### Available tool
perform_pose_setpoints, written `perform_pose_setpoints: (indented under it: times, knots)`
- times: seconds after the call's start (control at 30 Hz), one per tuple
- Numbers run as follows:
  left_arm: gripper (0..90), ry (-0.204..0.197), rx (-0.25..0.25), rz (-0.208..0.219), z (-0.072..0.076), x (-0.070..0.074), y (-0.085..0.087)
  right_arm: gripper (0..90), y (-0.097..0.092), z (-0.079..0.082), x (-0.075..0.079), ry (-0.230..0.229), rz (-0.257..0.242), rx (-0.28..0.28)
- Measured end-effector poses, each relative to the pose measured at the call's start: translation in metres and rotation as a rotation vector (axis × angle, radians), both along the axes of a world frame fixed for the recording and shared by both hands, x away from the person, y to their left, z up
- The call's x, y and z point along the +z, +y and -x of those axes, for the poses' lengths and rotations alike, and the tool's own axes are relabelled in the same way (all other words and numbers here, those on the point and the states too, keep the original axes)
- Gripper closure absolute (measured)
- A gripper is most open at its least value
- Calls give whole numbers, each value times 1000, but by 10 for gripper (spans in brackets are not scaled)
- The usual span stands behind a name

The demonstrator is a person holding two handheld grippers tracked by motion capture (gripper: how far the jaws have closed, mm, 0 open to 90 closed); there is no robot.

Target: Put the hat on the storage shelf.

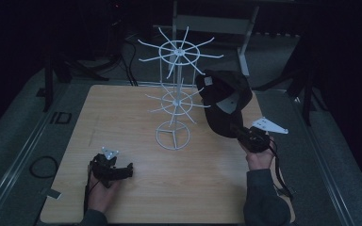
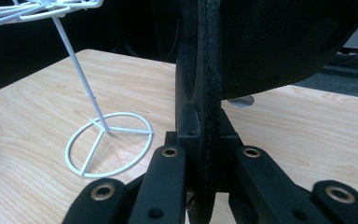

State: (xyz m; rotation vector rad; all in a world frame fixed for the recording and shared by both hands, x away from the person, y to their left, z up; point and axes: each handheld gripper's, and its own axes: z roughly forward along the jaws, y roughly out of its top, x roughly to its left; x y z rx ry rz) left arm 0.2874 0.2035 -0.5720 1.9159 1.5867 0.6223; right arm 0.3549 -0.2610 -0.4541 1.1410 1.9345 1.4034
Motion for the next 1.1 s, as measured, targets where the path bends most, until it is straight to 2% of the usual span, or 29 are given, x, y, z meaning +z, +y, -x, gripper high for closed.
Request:
perform_pose_setpoints:
  times: [1.1]
  knots:
    - [2, 0, 0, 0, 0, 0, 0, 865, 2, -1, 22, -60, 32, 9]
